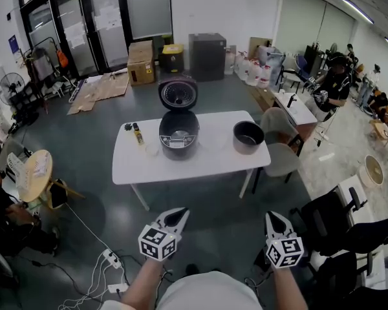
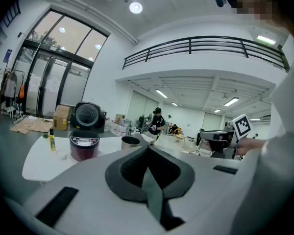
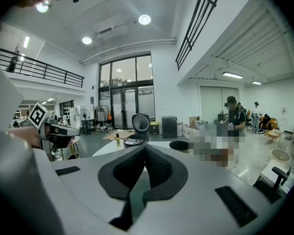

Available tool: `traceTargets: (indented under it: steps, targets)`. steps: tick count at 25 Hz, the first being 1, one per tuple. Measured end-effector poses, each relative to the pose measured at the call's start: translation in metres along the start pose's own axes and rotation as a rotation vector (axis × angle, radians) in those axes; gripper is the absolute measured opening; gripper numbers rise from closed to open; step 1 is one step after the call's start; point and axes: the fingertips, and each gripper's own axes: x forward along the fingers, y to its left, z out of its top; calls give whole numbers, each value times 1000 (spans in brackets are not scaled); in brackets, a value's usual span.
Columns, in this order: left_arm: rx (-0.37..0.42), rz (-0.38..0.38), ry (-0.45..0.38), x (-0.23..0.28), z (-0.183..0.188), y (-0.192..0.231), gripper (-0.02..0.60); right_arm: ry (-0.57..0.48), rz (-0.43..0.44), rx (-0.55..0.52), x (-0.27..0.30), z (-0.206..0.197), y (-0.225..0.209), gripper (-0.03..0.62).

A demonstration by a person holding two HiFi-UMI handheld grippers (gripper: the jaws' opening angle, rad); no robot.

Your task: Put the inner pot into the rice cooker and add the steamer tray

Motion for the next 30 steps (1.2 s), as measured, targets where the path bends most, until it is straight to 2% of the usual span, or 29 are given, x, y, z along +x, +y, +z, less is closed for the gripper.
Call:
traceTargets:
  steps: [6, 12, 20, 30]
  targets:
    - [2, 5, -1, 4, -2, 6, 15, 2, -15, 6, 6, -3, -1, 16]
    - [-20, 15, -10, 4, 2, 14, 78, 2, 1, 13, 13, 0, 4, 154]
    - [-51, 18, -23, 3, 3, 27, 229, 12, 4, 20, 22, -1, 11, 283]
    - [-69, 4, -9, -3, 0, 50, 233, 31, -20, 26, 38, -5, 22, 282]
